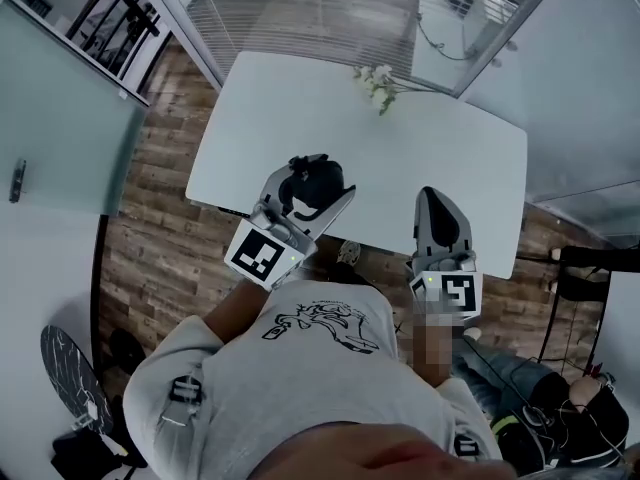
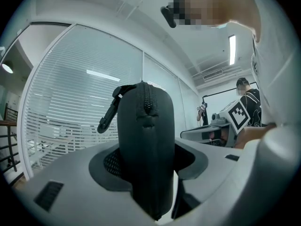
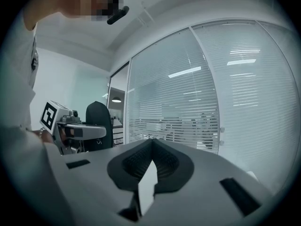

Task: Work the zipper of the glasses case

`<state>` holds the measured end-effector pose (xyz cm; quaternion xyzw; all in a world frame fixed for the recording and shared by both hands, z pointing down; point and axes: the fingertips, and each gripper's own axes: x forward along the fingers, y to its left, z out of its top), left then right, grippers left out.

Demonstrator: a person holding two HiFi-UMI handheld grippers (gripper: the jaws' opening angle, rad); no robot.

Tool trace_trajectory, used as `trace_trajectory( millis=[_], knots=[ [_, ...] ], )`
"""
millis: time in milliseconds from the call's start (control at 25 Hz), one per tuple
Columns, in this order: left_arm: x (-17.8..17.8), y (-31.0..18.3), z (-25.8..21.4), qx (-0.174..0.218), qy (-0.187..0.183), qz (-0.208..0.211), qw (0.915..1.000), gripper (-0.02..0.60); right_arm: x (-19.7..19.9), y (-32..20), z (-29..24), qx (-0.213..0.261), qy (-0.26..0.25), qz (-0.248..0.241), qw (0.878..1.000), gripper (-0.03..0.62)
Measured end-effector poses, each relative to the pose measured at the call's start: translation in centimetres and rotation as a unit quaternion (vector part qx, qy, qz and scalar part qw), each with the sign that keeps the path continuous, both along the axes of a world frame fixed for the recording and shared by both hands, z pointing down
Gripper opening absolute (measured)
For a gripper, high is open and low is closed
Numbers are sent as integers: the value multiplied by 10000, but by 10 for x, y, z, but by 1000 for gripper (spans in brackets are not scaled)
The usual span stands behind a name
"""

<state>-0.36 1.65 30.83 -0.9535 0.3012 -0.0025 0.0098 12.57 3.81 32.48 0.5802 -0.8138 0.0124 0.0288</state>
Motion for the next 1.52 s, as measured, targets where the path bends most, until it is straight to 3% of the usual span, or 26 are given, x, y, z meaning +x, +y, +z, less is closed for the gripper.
trace_trajectory(
  millis=[240, 440, 800, 1520],
  knots=[
    [50, -42, -9, 157, -12, 53, 9999, 227, 50, -38, -8, 82, -3, 67, 9999, 5],
    [67, -71, -2, 126, -32, -59, 9999, 228, 64, -64, -9, 137, -19, -50, 9999, 5],
    [51, -105, 1, 35, -56, -226, 9997, 227, 44, -103, -15, 129, -22, -242, 9996, 5],
    [32, -141, 11, 21, -354, 78, 9993, 227, 6, -137, -37, 335, -183, -254, 9990, 6]
  ],
)
